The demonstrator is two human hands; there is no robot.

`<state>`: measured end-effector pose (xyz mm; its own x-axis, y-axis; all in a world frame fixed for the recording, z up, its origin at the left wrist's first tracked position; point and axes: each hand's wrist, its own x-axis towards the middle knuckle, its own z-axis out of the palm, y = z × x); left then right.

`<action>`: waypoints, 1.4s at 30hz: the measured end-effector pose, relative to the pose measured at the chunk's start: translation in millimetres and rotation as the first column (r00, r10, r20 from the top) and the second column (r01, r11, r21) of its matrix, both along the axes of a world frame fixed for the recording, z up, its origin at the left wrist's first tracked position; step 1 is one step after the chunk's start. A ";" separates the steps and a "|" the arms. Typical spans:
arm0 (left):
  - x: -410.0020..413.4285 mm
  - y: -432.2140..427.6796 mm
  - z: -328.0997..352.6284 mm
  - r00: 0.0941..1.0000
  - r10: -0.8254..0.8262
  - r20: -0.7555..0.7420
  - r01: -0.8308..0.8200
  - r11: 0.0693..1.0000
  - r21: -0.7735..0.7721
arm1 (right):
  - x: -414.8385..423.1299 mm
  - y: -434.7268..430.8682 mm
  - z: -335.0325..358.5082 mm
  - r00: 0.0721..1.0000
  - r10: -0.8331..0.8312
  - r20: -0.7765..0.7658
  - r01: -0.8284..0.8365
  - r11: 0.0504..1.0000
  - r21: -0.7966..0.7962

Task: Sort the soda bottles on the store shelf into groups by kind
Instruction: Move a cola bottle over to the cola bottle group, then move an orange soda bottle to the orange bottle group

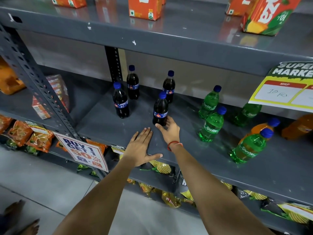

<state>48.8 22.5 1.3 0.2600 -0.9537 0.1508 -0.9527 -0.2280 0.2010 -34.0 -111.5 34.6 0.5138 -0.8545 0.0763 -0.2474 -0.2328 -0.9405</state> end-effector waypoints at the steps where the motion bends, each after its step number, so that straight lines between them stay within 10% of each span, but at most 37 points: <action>1: 0.3 -0.2 0.8 1.000 0.000 0.001 0.000 1.000 0.004 | 2.3 -0.2 0.1 1.000 -0.003 -0.005 0.003 1.000 -0.003; 22: -153.9 -73.9 23.6 0.982 -0.183 -0.035 0.170 0.956 -0.237 | -205.9 2.8 -22.7 0.942 -0.333 0.039 0.325 0.879 -0.348; 30: -221.6 -110.1 9.8 0.992 -0.130 0.002 0.130 0.989 -0.067 | -303.7 -38.3 -8.0 0.834 -0.551 0.026 0.530 0.788 -0.312; 42: -239.9 -118.8 -1.0 0.997 -0.071 0.037 0.072 0.997 -0.009 | -282.8 -109.8 5.6 0.898 -0.431 -0.084 0.417 0.898 -0.141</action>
